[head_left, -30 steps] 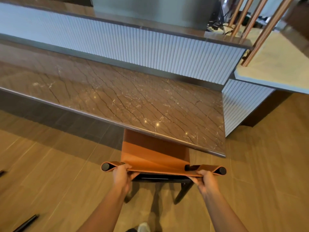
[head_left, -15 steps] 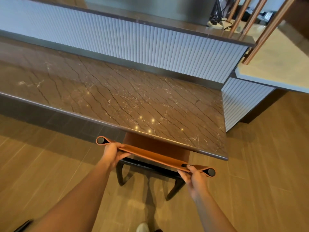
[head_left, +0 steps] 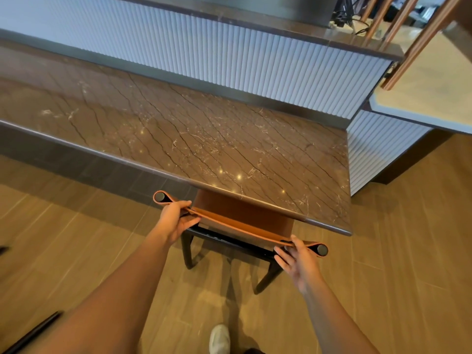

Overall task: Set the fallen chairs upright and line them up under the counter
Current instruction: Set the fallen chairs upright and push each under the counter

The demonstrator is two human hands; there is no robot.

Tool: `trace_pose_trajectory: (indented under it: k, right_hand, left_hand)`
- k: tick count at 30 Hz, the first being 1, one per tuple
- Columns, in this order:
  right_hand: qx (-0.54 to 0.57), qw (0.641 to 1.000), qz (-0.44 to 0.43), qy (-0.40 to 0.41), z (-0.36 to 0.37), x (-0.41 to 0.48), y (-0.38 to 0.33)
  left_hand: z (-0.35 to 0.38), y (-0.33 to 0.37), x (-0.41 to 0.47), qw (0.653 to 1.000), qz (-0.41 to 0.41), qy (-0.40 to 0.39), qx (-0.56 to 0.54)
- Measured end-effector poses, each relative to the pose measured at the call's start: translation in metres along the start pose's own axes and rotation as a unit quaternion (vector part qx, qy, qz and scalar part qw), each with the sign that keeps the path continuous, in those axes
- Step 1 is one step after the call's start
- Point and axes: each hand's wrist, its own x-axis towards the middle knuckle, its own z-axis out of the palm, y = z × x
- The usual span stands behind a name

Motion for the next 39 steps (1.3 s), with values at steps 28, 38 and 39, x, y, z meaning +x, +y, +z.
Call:
trace_pose_trajectory:
  k: [28, 38, 39]
  right_hand:
    - [-0.392, 0.839, -0.061, -0.371, -0.070, -0.160, 0.067]
    - [-0.457, 0.756, -0.027, -0.469, -0.083, -0.267, 0.182]
    - [-0.462, 0.748, -0.026, -0.476, -0.088, -0.279, 0.196]
  left_hand:
    - [-0.047, -0.218, -0.307, 0.966, 0.224, 0.130, -0.025]
    - [-0.151, -0.296, -0.445, 0.924, 0.260, 0.268, -0.081]
    - [-0.163, -0.305, -0.460, 0.919, 0.263, 0.282, -0.086]
